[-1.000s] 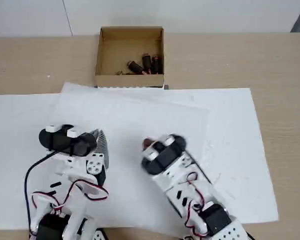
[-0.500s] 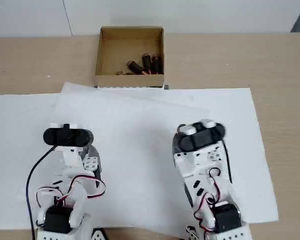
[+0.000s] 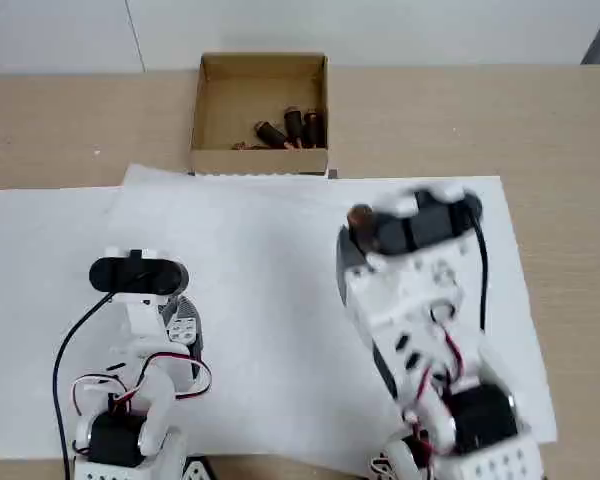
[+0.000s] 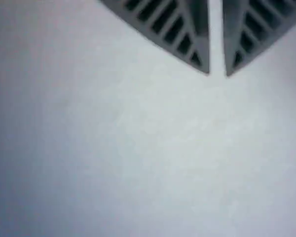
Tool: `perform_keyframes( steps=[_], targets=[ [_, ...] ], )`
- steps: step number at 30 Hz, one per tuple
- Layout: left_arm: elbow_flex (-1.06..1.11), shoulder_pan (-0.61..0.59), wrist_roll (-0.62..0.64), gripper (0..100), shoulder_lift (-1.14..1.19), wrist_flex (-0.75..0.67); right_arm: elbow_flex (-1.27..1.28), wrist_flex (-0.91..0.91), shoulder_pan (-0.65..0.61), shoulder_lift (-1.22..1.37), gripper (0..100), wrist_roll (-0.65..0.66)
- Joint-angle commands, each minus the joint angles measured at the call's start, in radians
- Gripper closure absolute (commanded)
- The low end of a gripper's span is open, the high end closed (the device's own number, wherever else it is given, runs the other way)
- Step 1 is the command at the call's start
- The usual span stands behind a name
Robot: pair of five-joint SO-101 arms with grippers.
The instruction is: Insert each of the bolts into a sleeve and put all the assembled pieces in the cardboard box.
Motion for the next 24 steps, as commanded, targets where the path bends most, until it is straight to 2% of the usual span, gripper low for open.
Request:
perform_keyframes(
  steps=[1,13,20,24],
  targets=[
    [-0.007,0.003,-0.006,100,-0.009,0.003,-0.215,-0.005,-0.007,0.199,99.5,-0.006],
    [0.071,0.003,-0.006,100,-0.011,-0.005,-0.551,-0.209,0.094,0.671,99.5,0.117],
    [0.071,0.003,-0.006,100,-0.011,-0.005,-0.756,-0.216,0.134,0.935,99.5,0.117],
    [0.07,0.003,-0.006,100,-0.011,0.002,-0.859,-0.352,0.154,1.106,99.3,0.12]
  ],
)
